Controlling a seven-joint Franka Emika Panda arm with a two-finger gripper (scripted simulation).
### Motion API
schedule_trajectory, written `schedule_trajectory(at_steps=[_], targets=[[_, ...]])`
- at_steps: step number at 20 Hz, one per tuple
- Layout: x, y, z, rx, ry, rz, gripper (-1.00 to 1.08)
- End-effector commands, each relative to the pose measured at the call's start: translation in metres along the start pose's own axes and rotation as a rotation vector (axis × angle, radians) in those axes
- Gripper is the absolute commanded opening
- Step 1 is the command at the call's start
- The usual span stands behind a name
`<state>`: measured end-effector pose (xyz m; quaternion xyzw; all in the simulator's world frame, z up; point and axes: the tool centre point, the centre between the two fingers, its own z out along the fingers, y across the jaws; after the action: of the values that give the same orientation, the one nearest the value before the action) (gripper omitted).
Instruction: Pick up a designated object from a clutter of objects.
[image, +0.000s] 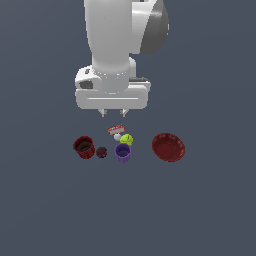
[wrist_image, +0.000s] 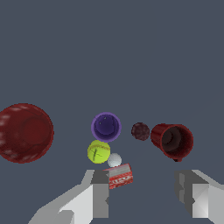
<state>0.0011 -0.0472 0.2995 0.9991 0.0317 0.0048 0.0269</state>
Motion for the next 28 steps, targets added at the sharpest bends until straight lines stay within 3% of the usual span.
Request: schedule_trajectory(at_steps=[1,7,16,28], targets=[[-0.001,0.010,0.013,-0.025,-0.012,-0.043,0.28],[-0.007,0.041,0.055,-0.103,-0.058,-0.201,0.28],[-0.028,0.089,0.131,-0.202,-0.168,-0.530,0.28],[-0.057,0.120,0.196,-0.234,-0.277,-0.853,0.28]])
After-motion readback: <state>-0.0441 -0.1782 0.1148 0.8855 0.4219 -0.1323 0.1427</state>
